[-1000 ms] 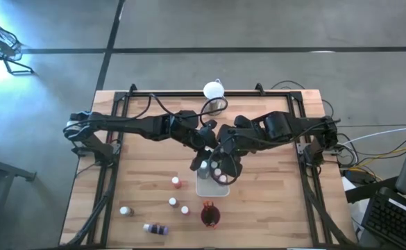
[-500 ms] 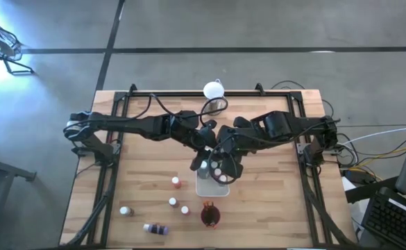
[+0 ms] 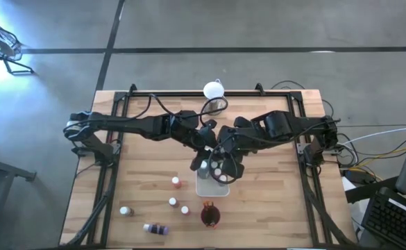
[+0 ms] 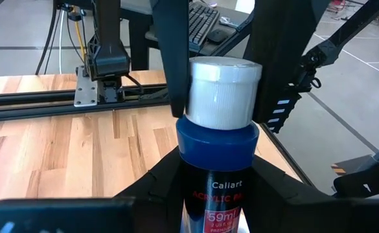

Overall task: Pick & Place Paint Supplies
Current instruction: Put the blue paint bottle into the white bin

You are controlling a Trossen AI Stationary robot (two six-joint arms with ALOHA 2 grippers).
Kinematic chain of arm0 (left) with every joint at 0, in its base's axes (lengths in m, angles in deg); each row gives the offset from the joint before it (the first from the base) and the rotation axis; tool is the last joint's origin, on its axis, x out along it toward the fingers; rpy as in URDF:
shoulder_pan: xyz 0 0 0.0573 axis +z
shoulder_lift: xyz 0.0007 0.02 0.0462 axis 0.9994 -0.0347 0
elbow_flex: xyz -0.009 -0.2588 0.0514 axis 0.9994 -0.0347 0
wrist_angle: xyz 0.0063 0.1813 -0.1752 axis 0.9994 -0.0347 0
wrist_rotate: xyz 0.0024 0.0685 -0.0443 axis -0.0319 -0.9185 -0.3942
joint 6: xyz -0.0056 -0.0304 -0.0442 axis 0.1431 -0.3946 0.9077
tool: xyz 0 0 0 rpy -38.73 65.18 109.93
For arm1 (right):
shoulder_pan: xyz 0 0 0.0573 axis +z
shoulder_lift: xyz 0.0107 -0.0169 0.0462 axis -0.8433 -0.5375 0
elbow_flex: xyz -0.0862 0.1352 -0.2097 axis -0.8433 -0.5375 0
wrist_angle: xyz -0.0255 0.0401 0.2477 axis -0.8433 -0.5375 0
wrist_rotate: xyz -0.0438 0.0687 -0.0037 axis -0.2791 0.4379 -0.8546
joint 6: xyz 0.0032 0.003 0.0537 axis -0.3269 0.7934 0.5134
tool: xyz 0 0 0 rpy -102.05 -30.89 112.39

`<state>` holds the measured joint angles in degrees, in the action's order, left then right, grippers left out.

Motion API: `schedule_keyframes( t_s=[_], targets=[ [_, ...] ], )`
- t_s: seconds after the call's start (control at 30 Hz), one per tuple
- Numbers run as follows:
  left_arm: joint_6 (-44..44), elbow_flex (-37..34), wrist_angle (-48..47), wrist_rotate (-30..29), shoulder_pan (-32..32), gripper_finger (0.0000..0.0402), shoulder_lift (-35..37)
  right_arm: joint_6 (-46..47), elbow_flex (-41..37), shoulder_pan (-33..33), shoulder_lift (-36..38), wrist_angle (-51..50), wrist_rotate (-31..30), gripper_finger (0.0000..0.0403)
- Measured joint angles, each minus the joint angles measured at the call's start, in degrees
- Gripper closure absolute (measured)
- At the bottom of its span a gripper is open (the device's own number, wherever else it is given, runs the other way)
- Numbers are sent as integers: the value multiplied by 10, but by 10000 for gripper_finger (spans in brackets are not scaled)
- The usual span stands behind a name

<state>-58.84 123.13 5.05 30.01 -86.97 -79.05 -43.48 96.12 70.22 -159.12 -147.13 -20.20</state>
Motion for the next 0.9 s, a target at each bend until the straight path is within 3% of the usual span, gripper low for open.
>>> schedule_keyframes(
  t_s=[0.6, 0.73, 0.9],
  targets=[
    [-7, 0, 1, 0, 0, 277, 0, -6, 0, 0, 0, 1, -2, 291],
    [-14, 0, -1, 1, 0, 241, 1, -9, 0, 0, 0, 0, -2, 291],
    [-17, 0, -21, 5, 0, 158, 3, -10, 0, -1, 0, -2, -4, 291]
  ],
)
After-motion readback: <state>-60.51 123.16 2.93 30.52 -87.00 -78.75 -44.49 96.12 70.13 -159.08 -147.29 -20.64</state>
